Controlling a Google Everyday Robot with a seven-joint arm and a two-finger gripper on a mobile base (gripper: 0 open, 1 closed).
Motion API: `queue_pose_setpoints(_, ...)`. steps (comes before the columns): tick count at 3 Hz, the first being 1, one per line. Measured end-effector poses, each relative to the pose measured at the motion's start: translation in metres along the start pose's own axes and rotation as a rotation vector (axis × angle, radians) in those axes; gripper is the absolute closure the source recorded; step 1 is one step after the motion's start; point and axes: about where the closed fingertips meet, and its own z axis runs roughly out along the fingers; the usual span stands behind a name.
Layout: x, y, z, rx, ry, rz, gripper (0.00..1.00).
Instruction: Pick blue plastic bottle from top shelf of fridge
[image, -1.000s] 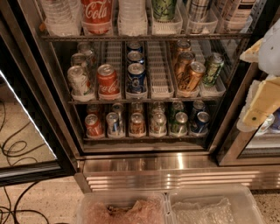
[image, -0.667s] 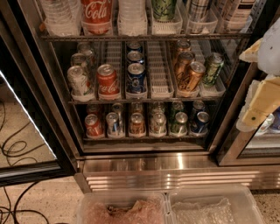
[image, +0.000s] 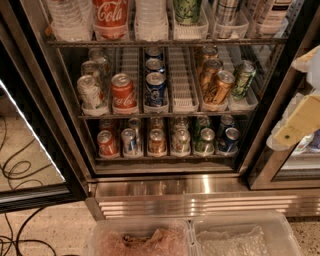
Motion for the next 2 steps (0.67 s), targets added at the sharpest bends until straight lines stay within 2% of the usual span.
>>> queue_pose_setpoints(1,0.01,-0.022,0.002,0.068,-0.142,0.214,0.0)
queue_pose_setpoints(2,-0.002,-0.033,-0.003,0.106,-0.205,0.239,0.0)
